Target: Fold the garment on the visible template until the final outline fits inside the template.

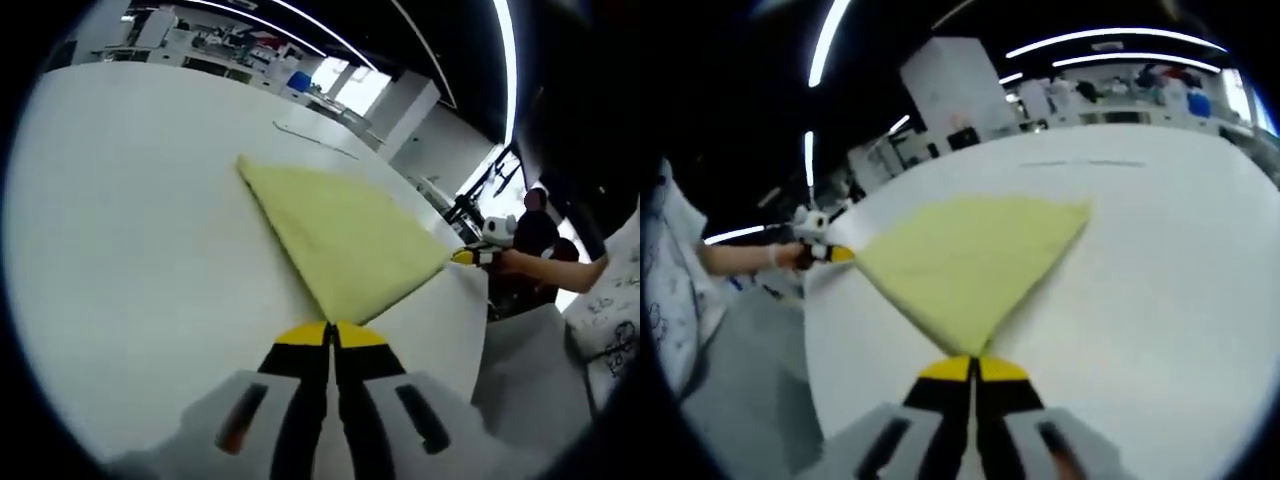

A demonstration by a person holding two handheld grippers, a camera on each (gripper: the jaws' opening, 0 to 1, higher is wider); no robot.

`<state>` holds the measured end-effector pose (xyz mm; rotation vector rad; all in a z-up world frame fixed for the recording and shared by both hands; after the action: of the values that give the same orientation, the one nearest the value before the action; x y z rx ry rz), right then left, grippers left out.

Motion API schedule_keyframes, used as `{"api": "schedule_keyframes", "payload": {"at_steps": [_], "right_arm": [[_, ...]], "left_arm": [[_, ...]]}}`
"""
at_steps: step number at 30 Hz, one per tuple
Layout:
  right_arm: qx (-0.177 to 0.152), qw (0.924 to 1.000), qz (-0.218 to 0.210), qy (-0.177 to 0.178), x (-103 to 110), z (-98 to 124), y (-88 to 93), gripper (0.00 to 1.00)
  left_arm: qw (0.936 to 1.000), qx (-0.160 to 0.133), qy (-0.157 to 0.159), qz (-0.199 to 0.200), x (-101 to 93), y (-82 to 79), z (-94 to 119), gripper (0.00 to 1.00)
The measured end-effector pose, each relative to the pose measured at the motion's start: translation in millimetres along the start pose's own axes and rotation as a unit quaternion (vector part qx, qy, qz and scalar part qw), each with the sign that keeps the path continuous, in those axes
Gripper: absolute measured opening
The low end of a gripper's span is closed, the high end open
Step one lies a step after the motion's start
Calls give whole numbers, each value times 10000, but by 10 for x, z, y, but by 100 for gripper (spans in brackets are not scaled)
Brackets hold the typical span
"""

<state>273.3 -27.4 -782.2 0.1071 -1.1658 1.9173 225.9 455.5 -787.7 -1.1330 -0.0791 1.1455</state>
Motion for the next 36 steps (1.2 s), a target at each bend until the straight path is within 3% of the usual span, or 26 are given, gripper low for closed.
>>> {"api": "schedule_keyframes", "payload": {"at_steps": [4,17,22,27,30,36], "right_arm": [[38,10000,-45,-20,38,-8,32,0],[22,9994,-326,71,7,32,11,0],[-177,9990,-367,187,37,140,-49,24],[-381,9988,-230,224,118,268,-181,47],[-541,9980,-99,302,184,324,-256,57],[-652,9968,80,462,295,408,-256,76]], "left_arm": [[10000,-30,-19,39,45,16,37,0],[9999,18,-101,-113,-103,-10,8,2],[9996,15,-94,-254,-267,-42,79,10],[9983,-209,-200,-510,-334,-193,201,36],[9970,-302,-267,-664,-322,-265,275,45],[9935,-522,-587,-826,-284,-285,349,78]]}}
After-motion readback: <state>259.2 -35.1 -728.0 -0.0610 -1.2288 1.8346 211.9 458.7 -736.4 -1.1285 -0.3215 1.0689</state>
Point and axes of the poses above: the point that each gripper's makers call its tool centre point, and the gripper's own axes: z roughly backward along the fingers, x roughly to its left, y roughly out of its underside, the point moved 9 cm from there along z, roughly backward along the fingers, and after that the axes turned 6 degrees about -z, right-handed, at the moved point
